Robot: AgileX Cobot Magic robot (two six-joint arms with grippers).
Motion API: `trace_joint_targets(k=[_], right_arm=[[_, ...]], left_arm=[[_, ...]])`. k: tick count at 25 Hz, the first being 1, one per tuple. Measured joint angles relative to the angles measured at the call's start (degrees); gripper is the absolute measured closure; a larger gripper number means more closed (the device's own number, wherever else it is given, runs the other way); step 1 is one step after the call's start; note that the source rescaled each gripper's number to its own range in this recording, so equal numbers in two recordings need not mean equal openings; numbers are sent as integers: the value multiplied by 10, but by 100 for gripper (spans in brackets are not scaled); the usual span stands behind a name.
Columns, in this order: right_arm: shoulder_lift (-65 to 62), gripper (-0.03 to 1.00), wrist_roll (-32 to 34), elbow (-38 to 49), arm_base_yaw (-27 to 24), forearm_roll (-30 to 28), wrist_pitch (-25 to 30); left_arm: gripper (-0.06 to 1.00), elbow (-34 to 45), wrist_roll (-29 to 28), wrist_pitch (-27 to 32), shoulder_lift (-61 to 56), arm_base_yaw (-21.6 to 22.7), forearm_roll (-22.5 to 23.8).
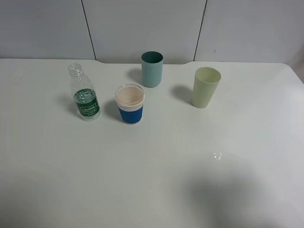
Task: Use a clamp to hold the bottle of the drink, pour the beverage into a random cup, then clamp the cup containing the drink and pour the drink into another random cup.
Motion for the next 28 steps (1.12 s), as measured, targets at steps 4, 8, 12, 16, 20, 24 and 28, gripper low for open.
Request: trace_joint_targets(k=[4, 8, 12, 16, 20, 24, 28], right_arm=[[0, -3, 0, 0, 0, 0, -1], [0, -3, 0, 0, 0, 0, -1], [0, -3, 0, 1, 0, 1, -1], [0, -3, 0, 1, 0, 2, -1], [0, -3, 0, 1, 0, 2, -1], [0, -3, 0, 1, -4, 3, -1], [0, -3, 0, 1, -28, 4, -1]], left_arm=[[-6, 0, 0, 0, 0, 0, 0], [-6, 0, 0, 0, 0, 0, 0], [-6, 0, 0, 0, 0, 0, 0], [-6, 0, 0, 0, 0, 0, 0], [-6, 0, 0, 0, 0, 0, 0], [-6, 0, 0, 0, 0, 0, 0], [-6, 0, 0, 0, 0, 0, 0]])
